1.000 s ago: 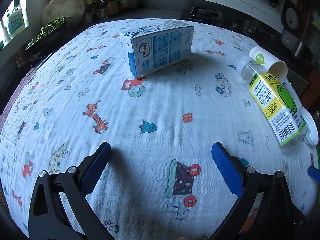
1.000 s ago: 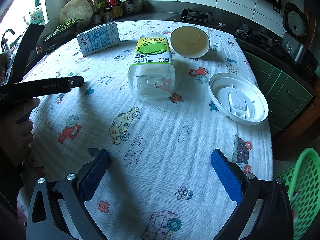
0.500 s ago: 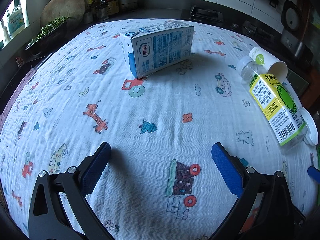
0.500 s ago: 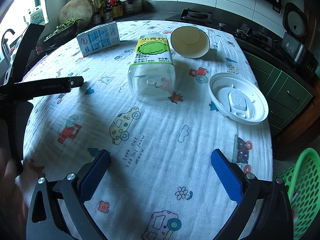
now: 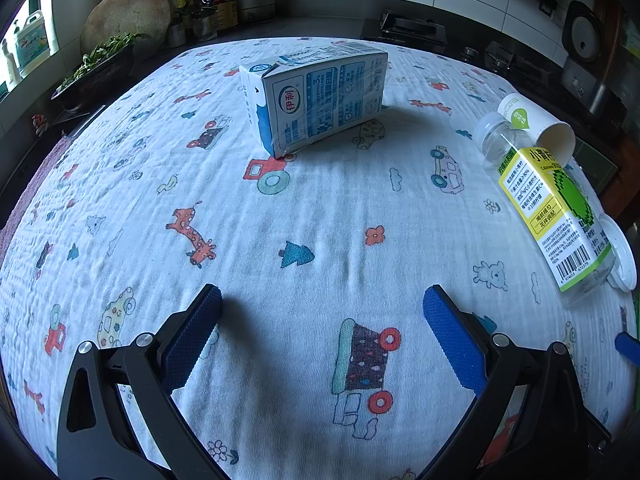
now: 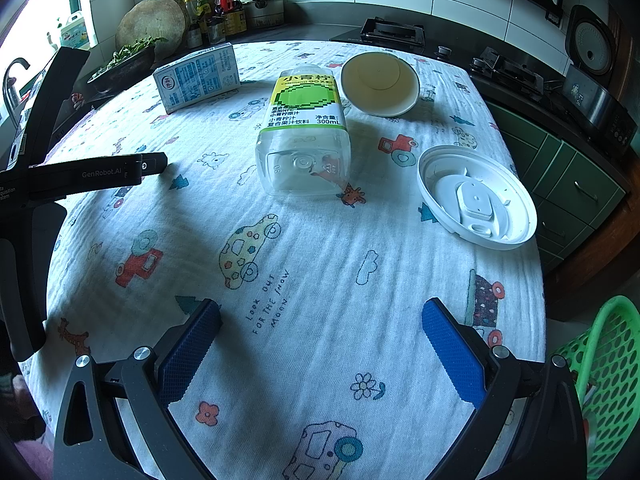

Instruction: Collect trash

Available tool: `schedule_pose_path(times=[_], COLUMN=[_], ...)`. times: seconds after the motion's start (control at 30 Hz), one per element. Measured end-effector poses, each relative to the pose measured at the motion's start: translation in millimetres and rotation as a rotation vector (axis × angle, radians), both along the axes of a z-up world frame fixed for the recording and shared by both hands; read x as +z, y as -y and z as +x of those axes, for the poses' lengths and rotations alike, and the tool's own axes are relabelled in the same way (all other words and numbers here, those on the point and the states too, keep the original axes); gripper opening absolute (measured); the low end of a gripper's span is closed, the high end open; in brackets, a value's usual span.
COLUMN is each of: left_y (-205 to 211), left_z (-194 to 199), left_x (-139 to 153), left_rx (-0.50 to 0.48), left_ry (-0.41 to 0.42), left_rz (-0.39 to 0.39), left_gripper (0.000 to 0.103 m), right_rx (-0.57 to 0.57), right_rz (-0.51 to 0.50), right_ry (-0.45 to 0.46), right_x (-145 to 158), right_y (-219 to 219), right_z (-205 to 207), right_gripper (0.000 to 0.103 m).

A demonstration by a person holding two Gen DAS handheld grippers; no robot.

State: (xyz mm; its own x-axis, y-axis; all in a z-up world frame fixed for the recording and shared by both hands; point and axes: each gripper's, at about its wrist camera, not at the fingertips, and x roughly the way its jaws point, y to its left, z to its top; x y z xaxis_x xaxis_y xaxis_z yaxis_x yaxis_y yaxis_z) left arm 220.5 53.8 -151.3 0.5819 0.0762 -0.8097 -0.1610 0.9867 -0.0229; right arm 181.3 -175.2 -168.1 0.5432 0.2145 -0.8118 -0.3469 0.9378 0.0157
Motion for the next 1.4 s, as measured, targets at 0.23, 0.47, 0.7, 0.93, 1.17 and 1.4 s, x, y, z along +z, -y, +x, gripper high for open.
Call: schedule_pose_path(times=[0.23,0.47,0.7,0.93,1.17,1.4], left_y=[0.0,0.0,-2.8,9.0,38.4,61.6], left_z=[0.0,0.1,-4.7,-32.9,-46.7,-51.3], left_x=[0.0,0.0,4.9,43.7,82.9,108.9], left_rx=[0.0,0.0,-0.034,-0.062,-0.101,-0.168], left_ry=[0.0,0.0,0.001,0.097,0.149,0.171], left_rz=[0.0,0.0,-0.006,-0.024,0.028,0.0], left_gripper=[0.099,0.099,0.098,0.098,0.098,0.098], right_rx=[-0.005,-0.012,-0.088,-0.17,-0.247,-0.315], right_rz=[-0.001,0.003,0.009,0.046,0.039,0.033], right_ry=[0.0,0.001,-0.005,0.013,0.041,0.059], right_x=[0.2,0.1,2.1,25.4,51.9,69.9], right_y=[-0.1,0.0,1.9,15.9,35.1,60.2], right_z=[0.0,1.4,-8.9,-27.6,-41.2,-47.1], right_gripper=[0.097,0.097,0.097,0.097,0.097,0.097])
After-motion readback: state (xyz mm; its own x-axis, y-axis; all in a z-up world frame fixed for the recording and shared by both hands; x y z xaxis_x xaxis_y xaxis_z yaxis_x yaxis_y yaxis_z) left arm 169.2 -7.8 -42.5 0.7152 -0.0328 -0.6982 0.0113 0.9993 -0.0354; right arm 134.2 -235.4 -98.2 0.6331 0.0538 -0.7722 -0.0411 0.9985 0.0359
